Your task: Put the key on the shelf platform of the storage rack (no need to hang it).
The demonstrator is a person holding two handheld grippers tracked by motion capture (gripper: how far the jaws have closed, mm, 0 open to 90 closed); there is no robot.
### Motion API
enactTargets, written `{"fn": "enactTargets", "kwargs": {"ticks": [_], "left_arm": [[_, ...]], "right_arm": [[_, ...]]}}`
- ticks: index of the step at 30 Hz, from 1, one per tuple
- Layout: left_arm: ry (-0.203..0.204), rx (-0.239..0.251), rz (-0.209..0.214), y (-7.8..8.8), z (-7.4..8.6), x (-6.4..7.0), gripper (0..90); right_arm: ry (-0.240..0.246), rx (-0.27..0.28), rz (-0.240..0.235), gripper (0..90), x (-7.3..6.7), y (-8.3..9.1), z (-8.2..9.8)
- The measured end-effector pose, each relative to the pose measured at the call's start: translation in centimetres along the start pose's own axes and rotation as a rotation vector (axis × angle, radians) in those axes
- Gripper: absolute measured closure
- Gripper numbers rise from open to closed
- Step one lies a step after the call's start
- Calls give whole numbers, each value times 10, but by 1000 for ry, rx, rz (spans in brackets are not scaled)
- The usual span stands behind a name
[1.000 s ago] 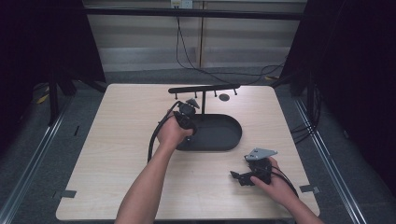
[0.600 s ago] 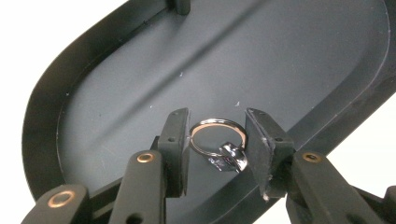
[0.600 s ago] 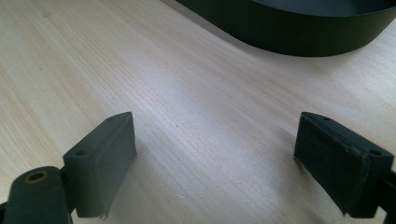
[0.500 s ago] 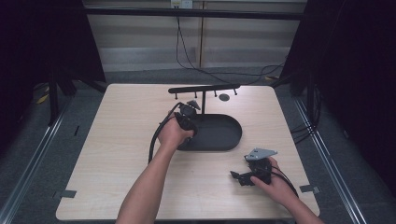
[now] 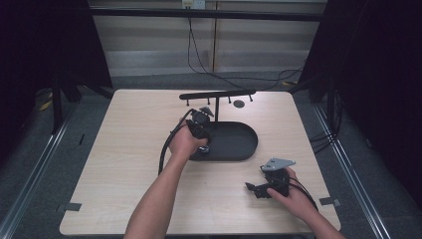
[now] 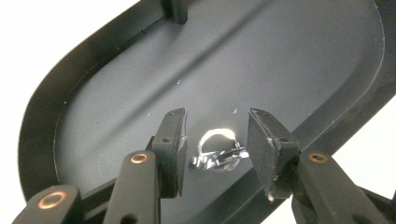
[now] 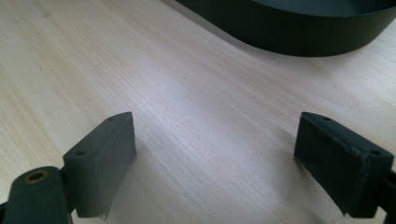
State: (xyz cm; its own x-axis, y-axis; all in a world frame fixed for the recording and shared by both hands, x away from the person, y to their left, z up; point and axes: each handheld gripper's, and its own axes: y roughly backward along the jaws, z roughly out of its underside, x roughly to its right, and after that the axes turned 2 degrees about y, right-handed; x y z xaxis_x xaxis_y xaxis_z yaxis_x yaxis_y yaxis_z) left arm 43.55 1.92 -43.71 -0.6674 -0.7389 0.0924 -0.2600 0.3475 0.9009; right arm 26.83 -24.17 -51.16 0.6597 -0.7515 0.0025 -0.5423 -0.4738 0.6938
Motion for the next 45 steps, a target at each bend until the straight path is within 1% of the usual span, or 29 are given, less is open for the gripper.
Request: {"fn": "enactTargets", "kwargs": {"ticks": [3, 5, 6, 7, 8, 9, 15, 17, 18, 19, 20, 22, 24, 27, 30, 31, 32, 34, 37, 38, 40, 42, 43, 44, 45], "left_arm": [[8, 8, 5, 1, 1, 0, 573], [-3, 4, 4, 2, 1, -1, 572], [7, 10, 6, 2, 1, 0, 570], [9, 10, 8, 3, 1, 0, 565], [2, 10, 6, 4, 2, -1, 562], [11, 17, 7, 4, 2, 0, 559], [15, 27, 13, 8, 4, -1, 550], [17, 26, 18, 10, 4, 0, 547], [8, 22, 16, 11, 4, -1, 546], [8, 26, 17, 11, 5, 0, 543], [17, 29, 24, 10, 5, 1, 537], [14, 24, 25, 11, 5, 1, 530], [15, 25, 33, 12, 5, 1, 519], [6, 21, 33, 16, 6, 1, 507], [8, 35, 37, 21, 7, 1, 494], [15, 46, 39, 22, 7, 1, 482], [18, 46, 46, 24, 8, 1, 471], [9, 46, 48, 26, 9, 1, 463], [13, 60, 48, 29, 10, 2, 441], [8, 58, 51, 31, 11, 2, 434], [12, 63, 56, 31, 12, 3, 423], [4, 65, 60, 32, 13, 3, 406], [11, 69, 58, 33, 14, 3, 397], [1, 68, 61, 34, 14, 2, 392], [6, 74, 64, 34, 15, 3, 385]], "right_arm": [[0, 0, 0, 121, 0, 0, 0], [0, 0, 0, 121, 0, 0, 0], [0, 0, 0, 121, 0, 0, 0], [1, 1, -1, 121, 0, 0, 0], [0, 0, -1, 121, 0, 0, 0], [0, 0, 0, 121, 0, 0, 0], [-1, 0, 0, 121, 0, 0, 0], [0, 0, 0, 121, 0, 0, 0], [-1, -1, 0, 121, 0, 0, 0], [0, 0, 0, 121, 0, 0, 0], [0, 1, 0, 121, 0, 0, 0], [-1, 0, 0, 121, 0, 0, 0], [0, 0, 0, 121, 0, 0, 0], [0, 0, 0, 121, 0, 0, 0], [0, 0, 0, 121, 0, 0, 0], [-2, -1, -1, 121, 0, 0, 0], [0, 0, -1, 121, 0, 0, 0], [0, 0, -1, 121, 0, 0, 0], [-1, 0, 0, 121, 0, 0, 0], [-1, 0, 0, 121, 0, 0, 0], [1, 1, 0, 121, 0, 0, 0], [0, 1, 0, 121, 0, 0, 0], [1, 0, 0, 121, 0, 0, 0], [2, 1, 0, 121, 0, 0, 0], [2, 1, 0, 121, 0, 0, 0]]}}
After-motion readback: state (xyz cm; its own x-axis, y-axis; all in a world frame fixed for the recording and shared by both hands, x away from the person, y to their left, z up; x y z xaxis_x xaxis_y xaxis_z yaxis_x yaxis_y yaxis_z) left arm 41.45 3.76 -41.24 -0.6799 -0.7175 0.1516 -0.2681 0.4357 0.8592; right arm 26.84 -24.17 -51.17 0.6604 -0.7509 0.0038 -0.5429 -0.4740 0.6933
